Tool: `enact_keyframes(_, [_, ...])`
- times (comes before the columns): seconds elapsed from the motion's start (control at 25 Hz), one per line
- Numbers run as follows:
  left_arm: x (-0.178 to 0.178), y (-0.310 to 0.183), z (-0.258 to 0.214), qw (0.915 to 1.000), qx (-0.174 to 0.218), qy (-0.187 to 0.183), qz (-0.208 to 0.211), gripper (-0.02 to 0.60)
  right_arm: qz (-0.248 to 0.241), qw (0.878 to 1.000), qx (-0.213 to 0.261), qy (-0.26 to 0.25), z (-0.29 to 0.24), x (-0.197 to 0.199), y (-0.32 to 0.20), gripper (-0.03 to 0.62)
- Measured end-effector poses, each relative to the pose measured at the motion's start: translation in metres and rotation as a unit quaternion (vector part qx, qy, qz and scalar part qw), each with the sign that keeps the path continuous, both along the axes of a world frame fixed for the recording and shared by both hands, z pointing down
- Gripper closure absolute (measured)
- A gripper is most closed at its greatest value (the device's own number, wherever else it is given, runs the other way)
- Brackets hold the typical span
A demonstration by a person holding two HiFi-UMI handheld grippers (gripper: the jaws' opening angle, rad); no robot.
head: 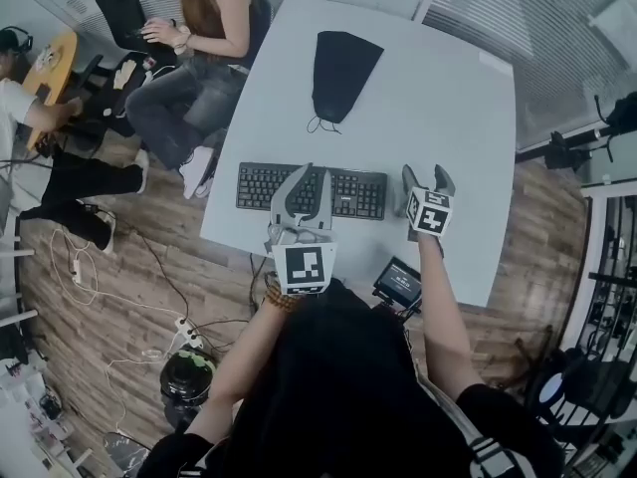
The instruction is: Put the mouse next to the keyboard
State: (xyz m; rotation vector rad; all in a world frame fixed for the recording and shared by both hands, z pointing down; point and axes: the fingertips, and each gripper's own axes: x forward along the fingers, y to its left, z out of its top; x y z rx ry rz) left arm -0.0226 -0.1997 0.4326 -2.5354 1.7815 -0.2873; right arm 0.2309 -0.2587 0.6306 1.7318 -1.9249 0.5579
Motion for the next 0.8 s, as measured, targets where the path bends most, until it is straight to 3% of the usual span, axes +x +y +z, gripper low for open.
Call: enact_keyframes(0.8, [0.022,-0.017,-0.022,0.9995,0.028,0.012,0.011,0.503,-0.007,0.991,0.133,-0.017,-0.145,0.001,-0.015,0.258])
